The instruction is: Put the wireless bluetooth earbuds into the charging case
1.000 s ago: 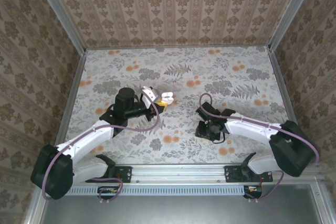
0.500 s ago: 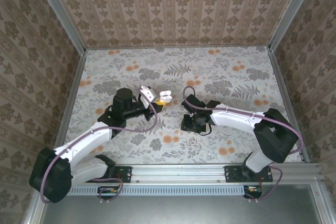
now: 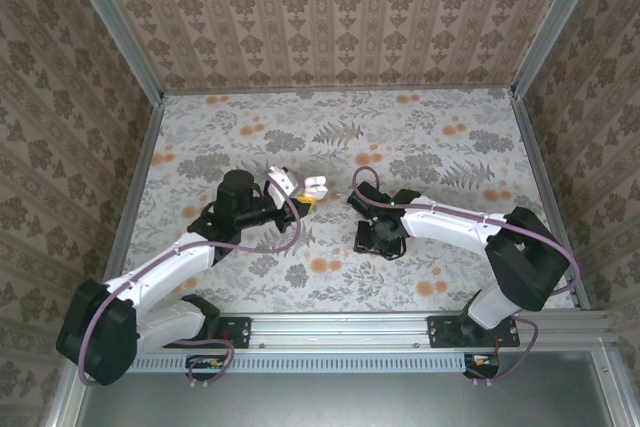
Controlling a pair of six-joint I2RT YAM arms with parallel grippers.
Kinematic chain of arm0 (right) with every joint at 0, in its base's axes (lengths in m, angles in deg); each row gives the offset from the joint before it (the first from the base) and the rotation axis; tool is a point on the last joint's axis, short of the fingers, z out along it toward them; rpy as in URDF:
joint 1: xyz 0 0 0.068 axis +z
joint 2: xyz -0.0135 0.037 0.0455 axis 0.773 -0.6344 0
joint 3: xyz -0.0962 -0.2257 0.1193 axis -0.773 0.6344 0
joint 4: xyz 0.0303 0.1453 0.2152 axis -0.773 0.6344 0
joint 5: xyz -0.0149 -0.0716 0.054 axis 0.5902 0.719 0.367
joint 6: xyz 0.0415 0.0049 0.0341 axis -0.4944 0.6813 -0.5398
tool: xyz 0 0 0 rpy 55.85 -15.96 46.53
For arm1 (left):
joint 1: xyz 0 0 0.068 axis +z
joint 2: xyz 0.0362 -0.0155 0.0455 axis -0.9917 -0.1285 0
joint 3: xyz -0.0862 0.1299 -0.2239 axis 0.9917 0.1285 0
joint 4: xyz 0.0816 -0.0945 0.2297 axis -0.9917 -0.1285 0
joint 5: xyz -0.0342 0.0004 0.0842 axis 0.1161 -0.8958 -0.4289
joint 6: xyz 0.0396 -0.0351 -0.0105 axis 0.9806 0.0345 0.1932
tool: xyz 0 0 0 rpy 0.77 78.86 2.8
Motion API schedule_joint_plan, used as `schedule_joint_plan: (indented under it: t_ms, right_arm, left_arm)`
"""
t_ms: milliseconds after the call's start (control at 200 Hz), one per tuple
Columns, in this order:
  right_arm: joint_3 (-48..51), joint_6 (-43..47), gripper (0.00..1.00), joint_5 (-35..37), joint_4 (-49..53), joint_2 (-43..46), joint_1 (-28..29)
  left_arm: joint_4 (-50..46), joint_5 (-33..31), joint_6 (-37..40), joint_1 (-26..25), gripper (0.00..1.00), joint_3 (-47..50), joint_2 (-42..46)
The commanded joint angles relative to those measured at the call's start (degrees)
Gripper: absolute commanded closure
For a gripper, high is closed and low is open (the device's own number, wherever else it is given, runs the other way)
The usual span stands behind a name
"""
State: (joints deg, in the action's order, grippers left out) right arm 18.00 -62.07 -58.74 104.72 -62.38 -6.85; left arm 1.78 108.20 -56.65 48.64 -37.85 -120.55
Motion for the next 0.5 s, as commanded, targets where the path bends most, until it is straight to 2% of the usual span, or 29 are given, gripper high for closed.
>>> schedule_joint_plan:
  t_ms: [0, 495]
  right_arm:
    - [-1.06, -1.36, 0.6, 1.92, 1.31, -1.06, 0.04]
    - [-6.11, 2.93, 0.63, -0.35, -2.23, -9.02, -1.08]
  left_arm:
    - [1.17, 1.89, 0.91, 0.47, 1.0, -0.14, 0.0]
    - [-0.46, 0.21, 0.69, 0.41, 1.0, 2.0, 3.77]
